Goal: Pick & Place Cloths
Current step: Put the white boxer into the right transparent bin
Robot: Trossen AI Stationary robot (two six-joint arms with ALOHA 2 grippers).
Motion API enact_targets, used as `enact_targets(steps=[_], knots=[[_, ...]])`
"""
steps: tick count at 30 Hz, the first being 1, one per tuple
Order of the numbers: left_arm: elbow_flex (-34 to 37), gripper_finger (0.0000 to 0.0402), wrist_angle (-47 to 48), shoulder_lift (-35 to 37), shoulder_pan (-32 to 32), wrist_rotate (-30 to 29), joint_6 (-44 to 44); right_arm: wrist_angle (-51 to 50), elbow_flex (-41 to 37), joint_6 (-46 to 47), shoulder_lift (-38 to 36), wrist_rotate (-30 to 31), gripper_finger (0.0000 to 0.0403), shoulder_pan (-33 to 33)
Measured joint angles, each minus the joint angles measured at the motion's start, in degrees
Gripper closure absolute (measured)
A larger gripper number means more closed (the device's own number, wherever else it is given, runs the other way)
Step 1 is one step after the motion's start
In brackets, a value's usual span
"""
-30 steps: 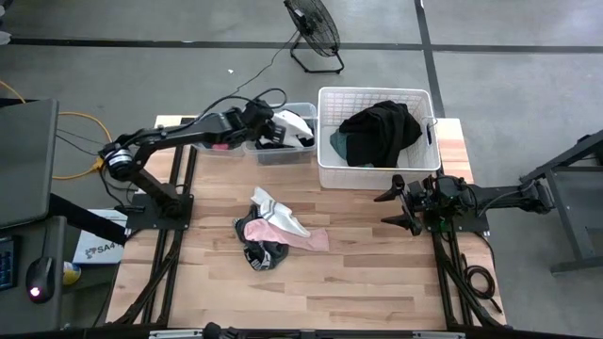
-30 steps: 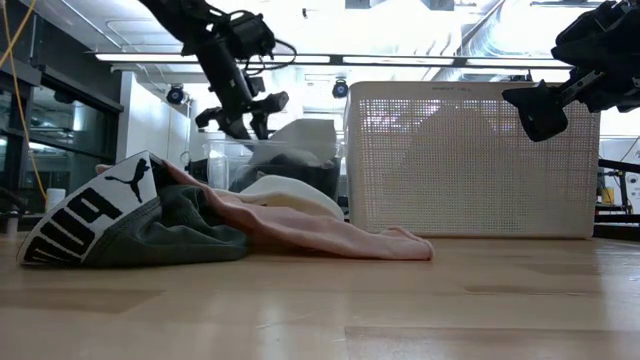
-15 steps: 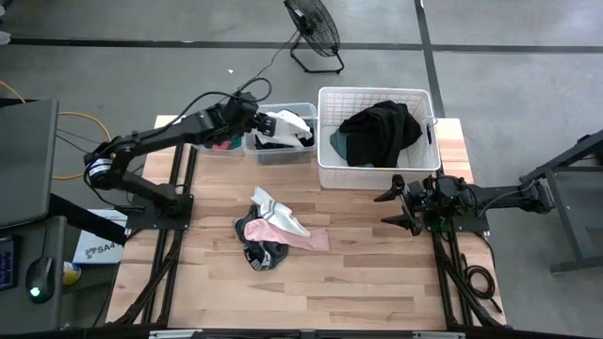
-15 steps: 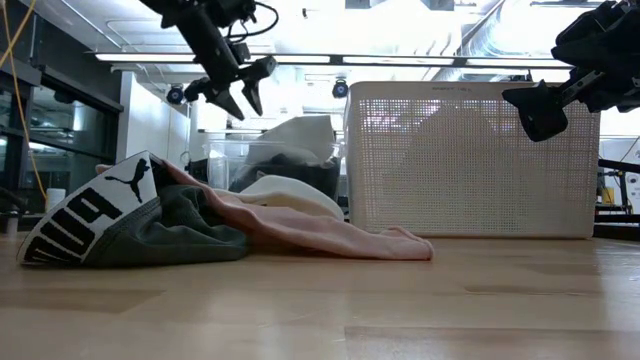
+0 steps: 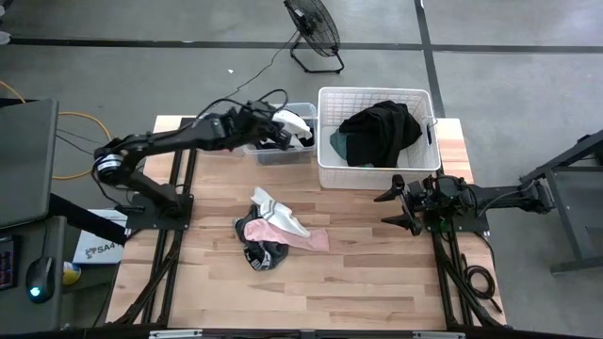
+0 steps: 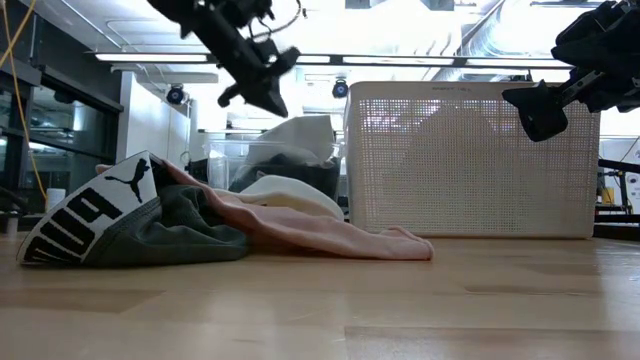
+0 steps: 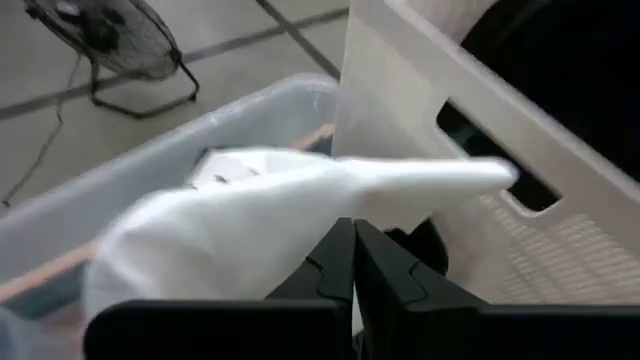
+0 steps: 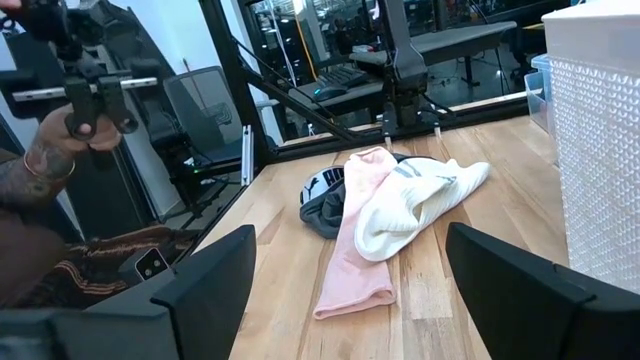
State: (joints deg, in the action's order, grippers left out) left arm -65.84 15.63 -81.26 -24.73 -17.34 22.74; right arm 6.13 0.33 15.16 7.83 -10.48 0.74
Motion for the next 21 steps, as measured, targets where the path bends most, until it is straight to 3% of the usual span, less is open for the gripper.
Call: enact_targets(steps=[8, 21], knots=[[0.0, 0.0401, -8.7, -6.3, -3.0, -0.1, 1.6, 0.0, 0.0, 0.0, 0.0, 0.0, 0.0085, 0.0], [0.0, 0.0401, -5.8, -14.3, -7.2, 5.9, 6.9, 0.0, 0.0, 0.0, 0.0, 0.0, 0.0085, 0.0]])
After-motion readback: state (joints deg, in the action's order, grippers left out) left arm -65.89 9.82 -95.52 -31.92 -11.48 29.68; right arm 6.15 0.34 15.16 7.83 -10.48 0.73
